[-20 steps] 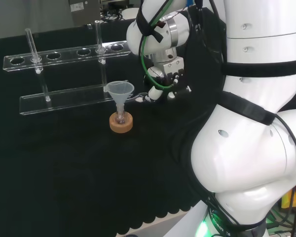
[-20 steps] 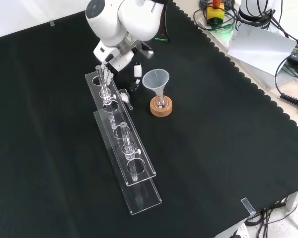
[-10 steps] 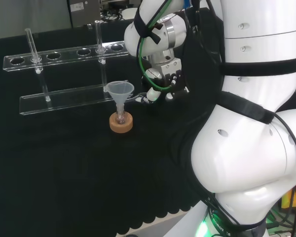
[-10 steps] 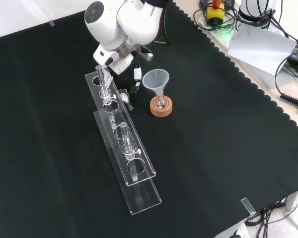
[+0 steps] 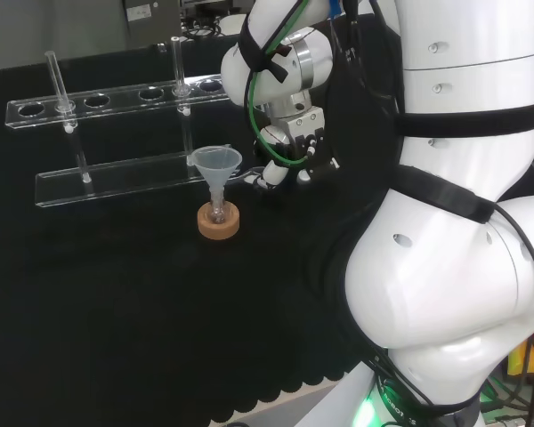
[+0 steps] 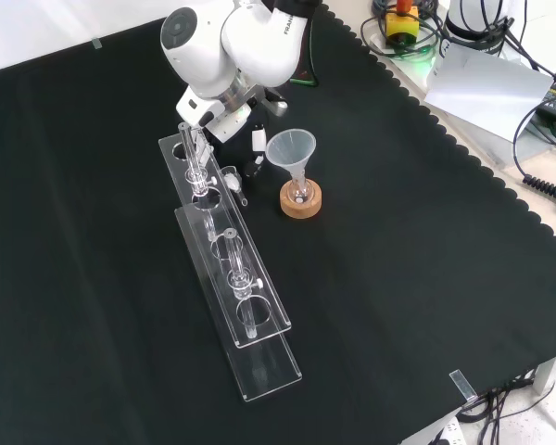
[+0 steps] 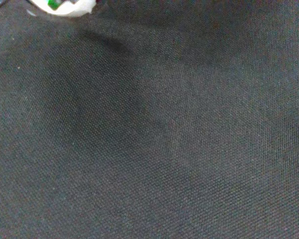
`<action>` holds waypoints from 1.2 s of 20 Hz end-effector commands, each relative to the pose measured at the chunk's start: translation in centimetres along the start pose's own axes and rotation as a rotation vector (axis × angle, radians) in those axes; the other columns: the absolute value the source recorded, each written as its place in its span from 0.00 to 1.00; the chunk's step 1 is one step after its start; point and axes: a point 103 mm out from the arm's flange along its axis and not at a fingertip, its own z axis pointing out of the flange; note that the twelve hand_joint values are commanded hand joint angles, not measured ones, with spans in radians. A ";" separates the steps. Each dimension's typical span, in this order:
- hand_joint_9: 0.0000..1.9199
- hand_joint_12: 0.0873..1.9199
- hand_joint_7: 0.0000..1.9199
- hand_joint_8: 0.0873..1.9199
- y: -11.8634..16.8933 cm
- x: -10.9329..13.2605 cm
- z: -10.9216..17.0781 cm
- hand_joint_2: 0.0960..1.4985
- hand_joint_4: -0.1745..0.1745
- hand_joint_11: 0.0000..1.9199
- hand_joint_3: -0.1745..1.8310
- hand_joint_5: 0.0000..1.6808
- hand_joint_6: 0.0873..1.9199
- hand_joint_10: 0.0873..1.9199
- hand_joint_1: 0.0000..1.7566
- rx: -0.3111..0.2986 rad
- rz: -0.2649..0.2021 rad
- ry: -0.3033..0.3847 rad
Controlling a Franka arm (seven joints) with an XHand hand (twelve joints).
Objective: Pick up the weighing funnel.
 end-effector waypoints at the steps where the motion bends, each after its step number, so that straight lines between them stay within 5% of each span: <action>1: 0.45 0.63 0.30 0.35 0.0 0.1 0.1 0.42 0.33 0.34 0.36 0.35 0.30 0.23 0.45 0.003 -0.002 -0.012; 24: 0.46 0.62 0.31 0.35 0.6 0.7 -0.1 0.42 0.36 0.35 0.37 0.39 0.37 0.23 0.48 0.007 -0.014 -0.061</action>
